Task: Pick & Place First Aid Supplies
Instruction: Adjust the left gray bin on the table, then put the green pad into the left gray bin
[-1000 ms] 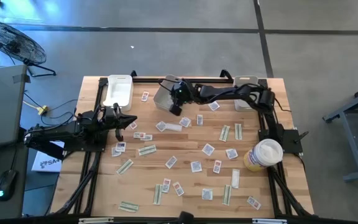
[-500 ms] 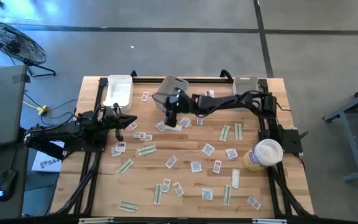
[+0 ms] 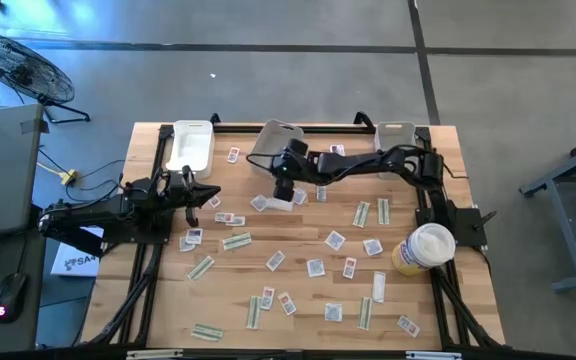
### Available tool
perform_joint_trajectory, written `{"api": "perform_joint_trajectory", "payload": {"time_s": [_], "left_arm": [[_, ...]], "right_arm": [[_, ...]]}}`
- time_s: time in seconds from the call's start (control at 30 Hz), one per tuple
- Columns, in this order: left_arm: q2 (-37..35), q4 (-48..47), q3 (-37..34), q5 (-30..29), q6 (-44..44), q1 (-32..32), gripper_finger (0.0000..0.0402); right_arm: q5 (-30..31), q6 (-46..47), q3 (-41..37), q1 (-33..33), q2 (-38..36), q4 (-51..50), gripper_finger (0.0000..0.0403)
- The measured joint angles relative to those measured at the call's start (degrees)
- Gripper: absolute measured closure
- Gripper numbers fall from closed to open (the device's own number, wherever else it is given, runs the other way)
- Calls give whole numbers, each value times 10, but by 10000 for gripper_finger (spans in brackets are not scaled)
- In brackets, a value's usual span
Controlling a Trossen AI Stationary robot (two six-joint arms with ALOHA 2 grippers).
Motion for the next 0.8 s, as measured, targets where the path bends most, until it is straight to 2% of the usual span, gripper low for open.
{"api": "perform_joint_trajectory", "payload": {"time_s": [0.23, 0.5, 0.8], "left_arm": [[0, 0, 0, 0, 0, 0, 401], [0, 0, 0, 0, 0, 0, 401], [0, 0, 0, 0, 0, 0, 401]], "right_arm": [[38, -4, 0, 1, -11, -17, 182], [104, 2, 0, 1, -56, -95, 182], [71, 13, 0, 14, -95, -111, 182]]}}
